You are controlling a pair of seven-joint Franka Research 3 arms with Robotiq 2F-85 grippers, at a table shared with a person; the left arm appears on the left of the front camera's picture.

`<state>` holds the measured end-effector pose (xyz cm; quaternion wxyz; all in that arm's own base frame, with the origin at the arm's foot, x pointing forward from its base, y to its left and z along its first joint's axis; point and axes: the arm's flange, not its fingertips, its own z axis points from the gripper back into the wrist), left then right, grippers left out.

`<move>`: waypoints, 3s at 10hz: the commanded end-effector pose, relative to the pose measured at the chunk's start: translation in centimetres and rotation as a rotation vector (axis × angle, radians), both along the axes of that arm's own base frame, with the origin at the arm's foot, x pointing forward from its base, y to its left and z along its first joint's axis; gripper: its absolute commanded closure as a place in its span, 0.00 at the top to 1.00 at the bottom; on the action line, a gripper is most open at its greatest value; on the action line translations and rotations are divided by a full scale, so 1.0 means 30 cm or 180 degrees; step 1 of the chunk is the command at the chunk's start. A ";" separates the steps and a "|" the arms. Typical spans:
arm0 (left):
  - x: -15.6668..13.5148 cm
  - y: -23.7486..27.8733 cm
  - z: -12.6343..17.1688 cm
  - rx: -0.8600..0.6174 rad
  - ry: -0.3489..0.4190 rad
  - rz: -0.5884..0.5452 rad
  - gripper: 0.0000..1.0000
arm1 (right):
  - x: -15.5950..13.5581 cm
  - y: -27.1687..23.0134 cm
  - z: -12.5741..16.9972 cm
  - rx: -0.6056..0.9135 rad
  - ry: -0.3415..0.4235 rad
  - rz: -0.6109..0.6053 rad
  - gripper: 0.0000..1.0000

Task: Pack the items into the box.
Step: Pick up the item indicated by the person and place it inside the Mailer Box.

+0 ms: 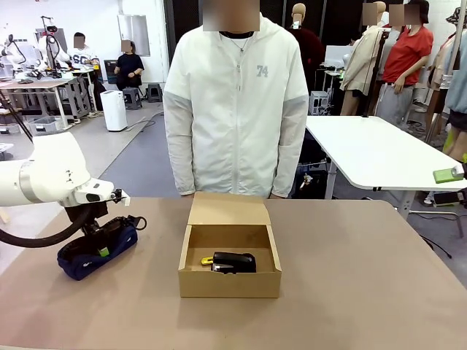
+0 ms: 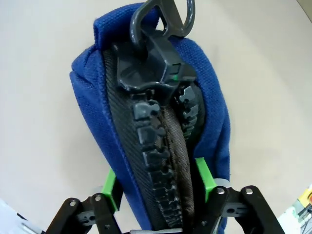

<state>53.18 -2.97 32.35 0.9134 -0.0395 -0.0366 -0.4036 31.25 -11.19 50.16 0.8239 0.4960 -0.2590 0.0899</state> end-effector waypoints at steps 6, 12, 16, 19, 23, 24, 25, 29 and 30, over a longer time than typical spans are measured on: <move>0.012 0.017 -0.009 -0.0063 0.0201 0.0147 0.00 | -0.003 -0.008 0.004 -0.0048 -0.0025 0.0044 1.00; 0.005 0.068 0.119 -0.0173 0.0132 0.0276 0.00 | -0.003 -0.008 0.004 -0.0048 -0.0025 0.0044 1.00; -0.056 0.032 0.442 -0.0385 0.0262 -0.0039 0.00 | -0.003 -0.008 0.004 -0.0048 -0.0025 0.0044 1.00; -0.167 -0.019 0.705 -0.0448 0.0019 -0.0475 0.00 | -0.003 -0.008 0.004 -0.0048 -0.0025 0.0044 1.00; -0.161 -0.049 0.693 -0.0377 0.0065 -0.0353 0.00 | -0.003 -0.008 0.004 -0.0048 -0.0025 0.0044 1.00; -0.161 -0.049 0.693 -0.0377 0.0065 -0.0353 0.00 | -0.003 -0.008 0.004 -0.0048 -0.0025 0.0044 1.00; -0.168 -0.052 0.704 -0.0392 0.0077 -0.0361 0.00 | -0.003 -0.008 0.004 -0.0048 -0.0025 0.0044 1.00; -0.092 -0.551 0.633 -0.0486 0.0109 -0.1999 0.00 | -0.003 -0.008 0.004 -0.0048 -0.0025 0.0044 1.00; -0.095 -0.668 0.614 -0.0419 0.0151 -0.2371 0.00 | -0.003 -0.008 0.004 -0.0048 -0.0025 0.0044 1.00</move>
